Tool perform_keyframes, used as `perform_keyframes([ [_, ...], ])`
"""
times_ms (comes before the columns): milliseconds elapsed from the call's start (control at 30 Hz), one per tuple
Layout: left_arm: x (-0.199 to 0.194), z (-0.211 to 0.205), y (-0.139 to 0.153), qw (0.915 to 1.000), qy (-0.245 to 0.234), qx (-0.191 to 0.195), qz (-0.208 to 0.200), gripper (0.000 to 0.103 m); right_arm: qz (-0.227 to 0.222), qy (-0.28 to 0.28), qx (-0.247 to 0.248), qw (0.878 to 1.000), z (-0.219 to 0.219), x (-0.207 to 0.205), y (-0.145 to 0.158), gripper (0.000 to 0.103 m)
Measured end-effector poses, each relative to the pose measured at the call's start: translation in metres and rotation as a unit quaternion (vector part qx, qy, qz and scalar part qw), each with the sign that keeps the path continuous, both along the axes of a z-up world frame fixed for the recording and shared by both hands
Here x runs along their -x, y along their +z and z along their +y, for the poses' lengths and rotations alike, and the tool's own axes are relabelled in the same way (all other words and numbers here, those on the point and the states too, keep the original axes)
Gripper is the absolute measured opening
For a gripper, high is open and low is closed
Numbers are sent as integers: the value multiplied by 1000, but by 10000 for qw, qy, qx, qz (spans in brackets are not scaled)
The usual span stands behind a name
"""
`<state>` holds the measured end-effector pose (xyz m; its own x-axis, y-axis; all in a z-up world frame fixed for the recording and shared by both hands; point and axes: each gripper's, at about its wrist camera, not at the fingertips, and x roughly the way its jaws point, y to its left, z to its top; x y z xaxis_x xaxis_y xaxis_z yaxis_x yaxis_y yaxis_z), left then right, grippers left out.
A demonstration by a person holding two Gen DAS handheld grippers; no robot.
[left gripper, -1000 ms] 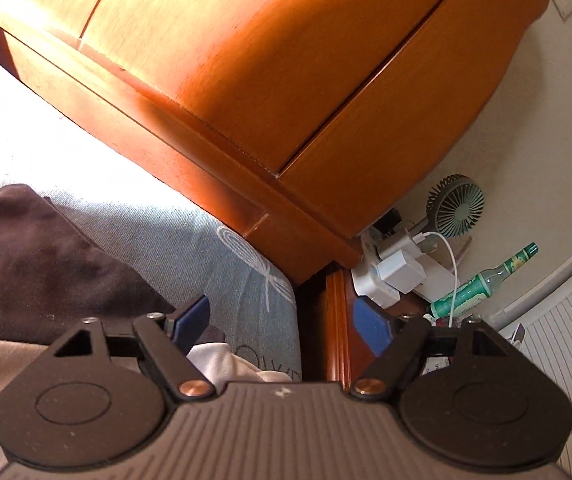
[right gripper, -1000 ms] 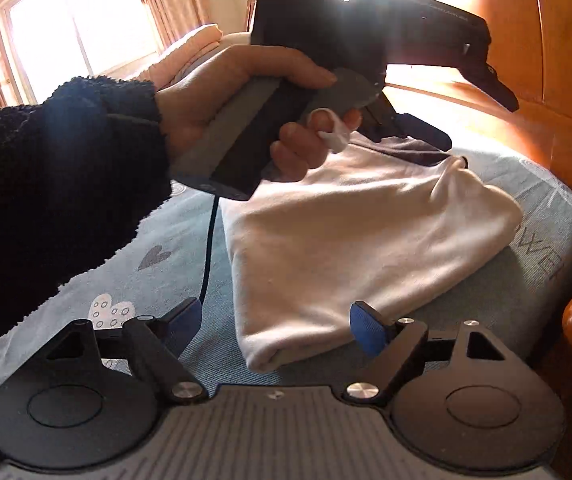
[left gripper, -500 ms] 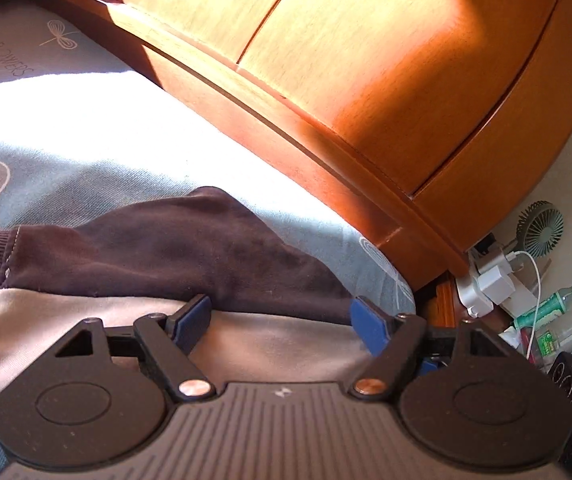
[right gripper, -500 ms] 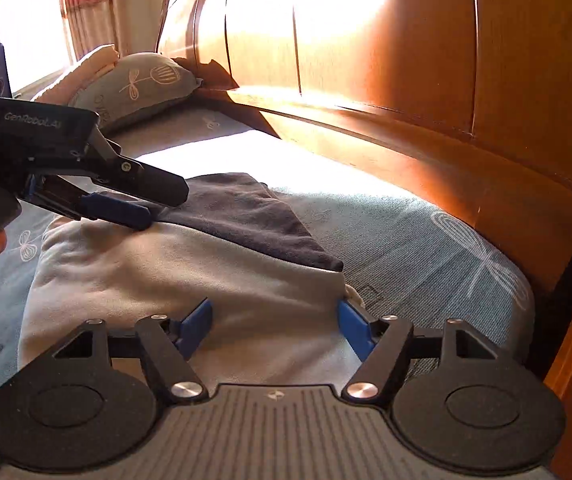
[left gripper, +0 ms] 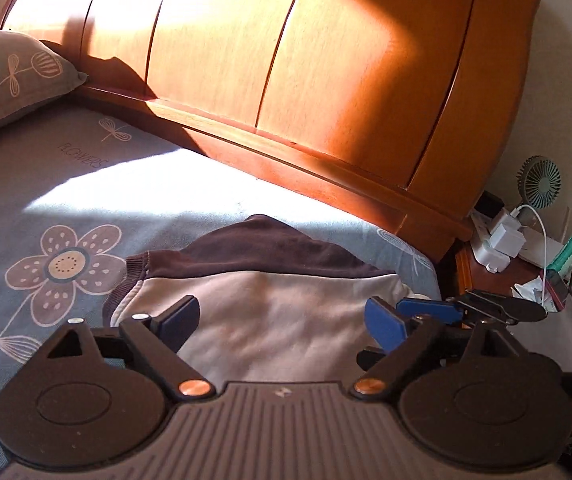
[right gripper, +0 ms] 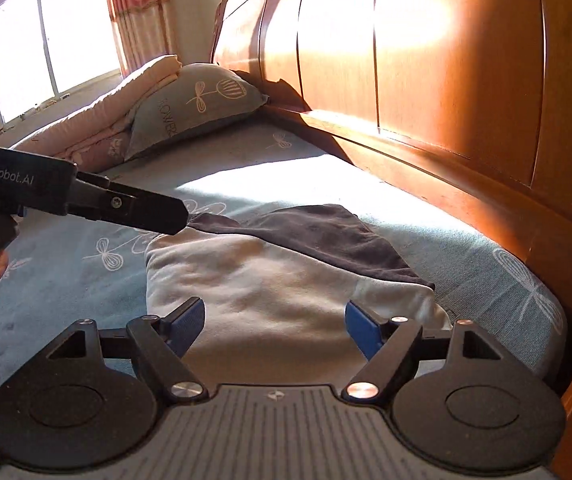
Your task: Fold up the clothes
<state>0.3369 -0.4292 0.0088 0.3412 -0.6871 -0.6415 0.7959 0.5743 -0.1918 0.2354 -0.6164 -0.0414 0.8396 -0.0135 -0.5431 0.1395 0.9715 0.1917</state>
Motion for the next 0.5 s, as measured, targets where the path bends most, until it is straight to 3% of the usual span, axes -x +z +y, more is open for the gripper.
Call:
perform_keyframes([
  [200,26,84,-12,9934,820,-468,-657,95,-23,205,-163,9997,20,-28,0,83],
  [333,44,117,-32,9905,1057,-671,-568,95,258,210,-188,9993,32,-50,-20,83],
  [433,56,136,-42,9898,1267,-552,-351,95,586,150,-209,9979,37,-58,-38,84],
  [500,65,144,-44,9891,1379,-363,-357,95,613,126,-116,9980,44,-53,-32,85],
])
